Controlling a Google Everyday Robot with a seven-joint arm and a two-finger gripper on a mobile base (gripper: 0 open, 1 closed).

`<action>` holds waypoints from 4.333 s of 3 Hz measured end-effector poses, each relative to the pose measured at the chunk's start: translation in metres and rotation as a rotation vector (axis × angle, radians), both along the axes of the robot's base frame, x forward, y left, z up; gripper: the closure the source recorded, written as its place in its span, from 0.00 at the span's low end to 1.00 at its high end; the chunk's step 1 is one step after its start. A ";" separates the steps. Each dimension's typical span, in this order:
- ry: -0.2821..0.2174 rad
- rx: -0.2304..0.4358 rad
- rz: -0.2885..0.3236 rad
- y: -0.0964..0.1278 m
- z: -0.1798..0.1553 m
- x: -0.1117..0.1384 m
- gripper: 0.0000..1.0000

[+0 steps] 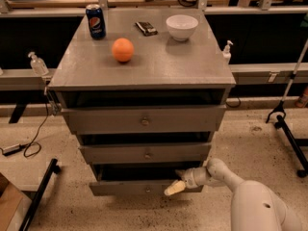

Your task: Open bottom drawer

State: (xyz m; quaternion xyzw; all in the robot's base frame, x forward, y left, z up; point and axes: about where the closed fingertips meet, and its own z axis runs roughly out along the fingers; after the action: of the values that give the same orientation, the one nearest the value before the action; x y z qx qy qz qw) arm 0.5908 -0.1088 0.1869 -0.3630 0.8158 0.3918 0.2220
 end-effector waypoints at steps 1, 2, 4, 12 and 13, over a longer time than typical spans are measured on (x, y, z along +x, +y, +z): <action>0.000 0.000 0.000 0.000 0.009 0.001 0.27; 0.000 0.000 0.000 0.000 0.009 0.000 0.50; 0.061 -0.010 -0.003 -0.005 0.002 -0.018 1.00; 0.305 -0.032 0.018 -0.019 -0.017 -0.107 1.00; 0.305 -0.032 0.018 -0.019 -0.017 -0.105 0.00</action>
Offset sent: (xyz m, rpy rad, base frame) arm -0.1738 -0.0405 -0.0528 -0.1561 0.5353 0.0303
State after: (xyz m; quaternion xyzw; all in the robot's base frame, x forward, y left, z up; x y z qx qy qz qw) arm 0.4860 -0.1276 0.1702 -0.3100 0.8428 0.4313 0.0864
